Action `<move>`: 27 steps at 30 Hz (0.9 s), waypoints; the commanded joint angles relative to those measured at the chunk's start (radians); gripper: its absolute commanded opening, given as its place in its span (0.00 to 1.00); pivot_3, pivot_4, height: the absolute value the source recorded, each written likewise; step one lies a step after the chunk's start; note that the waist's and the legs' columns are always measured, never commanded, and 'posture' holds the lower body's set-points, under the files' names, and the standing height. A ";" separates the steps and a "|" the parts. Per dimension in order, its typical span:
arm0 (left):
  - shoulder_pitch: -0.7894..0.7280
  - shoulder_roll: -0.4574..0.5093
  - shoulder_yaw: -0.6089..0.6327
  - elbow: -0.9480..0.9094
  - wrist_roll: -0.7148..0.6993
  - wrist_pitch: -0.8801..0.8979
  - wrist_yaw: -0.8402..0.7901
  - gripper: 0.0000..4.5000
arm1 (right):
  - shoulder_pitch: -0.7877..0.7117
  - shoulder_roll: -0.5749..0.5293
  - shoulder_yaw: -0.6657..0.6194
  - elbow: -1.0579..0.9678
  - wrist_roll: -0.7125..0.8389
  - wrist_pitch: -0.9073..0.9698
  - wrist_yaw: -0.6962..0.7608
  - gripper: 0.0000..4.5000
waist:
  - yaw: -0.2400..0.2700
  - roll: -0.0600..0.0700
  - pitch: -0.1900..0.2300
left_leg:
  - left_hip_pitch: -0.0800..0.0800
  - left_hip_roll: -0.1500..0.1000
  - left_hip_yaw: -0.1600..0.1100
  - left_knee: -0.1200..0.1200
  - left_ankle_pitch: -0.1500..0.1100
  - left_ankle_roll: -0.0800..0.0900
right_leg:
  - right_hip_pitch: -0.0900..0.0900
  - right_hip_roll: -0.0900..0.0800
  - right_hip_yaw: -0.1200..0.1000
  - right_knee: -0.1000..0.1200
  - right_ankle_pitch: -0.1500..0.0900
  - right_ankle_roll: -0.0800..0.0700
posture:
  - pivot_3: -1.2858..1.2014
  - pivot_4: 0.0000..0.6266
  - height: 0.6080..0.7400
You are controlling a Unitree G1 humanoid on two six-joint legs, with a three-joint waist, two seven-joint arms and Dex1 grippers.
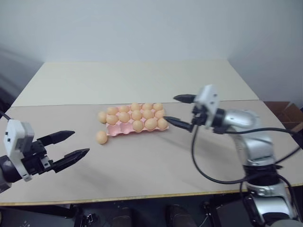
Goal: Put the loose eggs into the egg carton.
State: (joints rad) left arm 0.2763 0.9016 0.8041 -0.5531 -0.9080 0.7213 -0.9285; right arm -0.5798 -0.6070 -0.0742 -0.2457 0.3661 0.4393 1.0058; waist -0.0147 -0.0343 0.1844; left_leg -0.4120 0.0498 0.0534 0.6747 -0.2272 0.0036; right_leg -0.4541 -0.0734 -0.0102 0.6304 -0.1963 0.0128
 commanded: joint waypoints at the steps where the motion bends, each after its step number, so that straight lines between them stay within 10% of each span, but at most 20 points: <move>1: 0.013 -0.002 0.047 -0.024 -0.016 -0.006 -0.001 1.00 | 0.059 -0.102 -0.081 -0.033 0.106 0.015 0.120 0.99 | 0.000 0.000 0.000 | 0.001 0.000 0.000 0.000 0.000 0.000 | 0.001 0.000 0.000 0.000 0.000 0.000 | 0.52 0.24 1.00; 27: 0.026 -0.054 -0.002 -0.042 0.000 -0.022 0.054 1.00 | 0.171 -0.159 -0.060 -0.053 0.095 -0.012 0.051 0.99 | 0.002 -0.001 -0.001 | 0.004 0.000 0.002 0.000 0.000 0.000 | 0.004 0.000 0.003 0.000 -0.003 -0.003 | 0.52 0.24 1.00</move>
State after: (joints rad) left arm 0.3081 0.8504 0.7947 -0.5771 -0.9081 0.7196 -0.8838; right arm -0.4057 -0.7516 -0.1190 -0.2668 0.4469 0.4440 1.0631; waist -0.0125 -0.0353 0.1838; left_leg -0.4076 0.0496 0.0552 0.6749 -0.2272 0.0036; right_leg -0.4505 -0.0734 -0.0076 0.6303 -0.1989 0.0098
